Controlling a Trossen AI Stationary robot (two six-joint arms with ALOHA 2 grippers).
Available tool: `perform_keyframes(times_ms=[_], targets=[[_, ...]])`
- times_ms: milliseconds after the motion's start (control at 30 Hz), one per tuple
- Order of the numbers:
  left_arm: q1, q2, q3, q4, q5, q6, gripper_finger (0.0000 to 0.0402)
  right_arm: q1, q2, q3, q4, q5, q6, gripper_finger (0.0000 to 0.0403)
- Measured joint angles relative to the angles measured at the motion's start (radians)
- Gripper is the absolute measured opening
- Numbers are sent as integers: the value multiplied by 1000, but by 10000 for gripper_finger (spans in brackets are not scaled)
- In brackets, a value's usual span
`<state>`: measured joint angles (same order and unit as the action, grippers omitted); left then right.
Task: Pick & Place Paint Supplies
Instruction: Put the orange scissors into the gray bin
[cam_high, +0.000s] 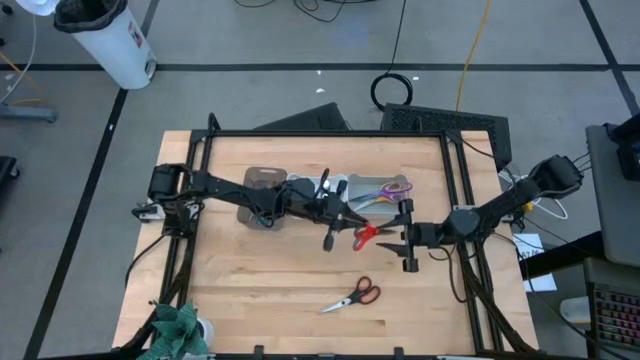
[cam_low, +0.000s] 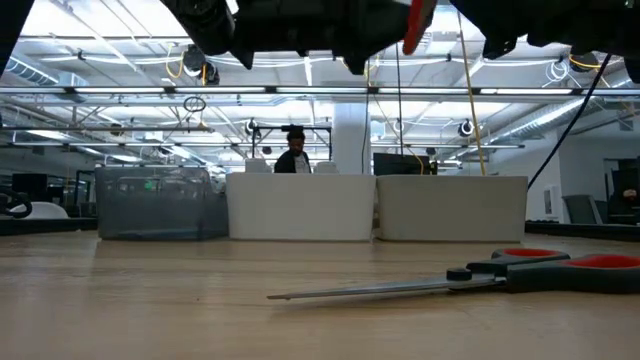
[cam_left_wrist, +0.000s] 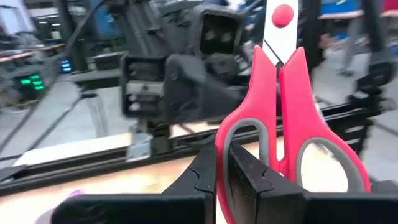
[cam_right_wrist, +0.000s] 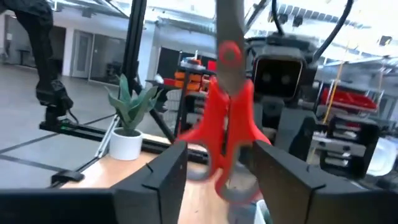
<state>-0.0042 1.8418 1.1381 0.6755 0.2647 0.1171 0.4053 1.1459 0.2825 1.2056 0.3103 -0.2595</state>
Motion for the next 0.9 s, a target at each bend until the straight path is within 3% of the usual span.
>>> perform_keyframes(times_ms=[167, 567, 733, 900], targets=[[-3, 1, 0, 7, -108, 18, 19, 0, 44, 24, 53, 5, -56, 201], [-25, -2, 0, 11, -153, 55, 18, -25, 74, 75, 39, 28, -101, 262], [-34, -2, 0, 4, -238, 68, 15, -24, 73, 75, 46, 65, -115, 269], [-40, 4, -1, -17, -274, 113, 18, -3, 37, 78, 47, 173, -180, 261]])
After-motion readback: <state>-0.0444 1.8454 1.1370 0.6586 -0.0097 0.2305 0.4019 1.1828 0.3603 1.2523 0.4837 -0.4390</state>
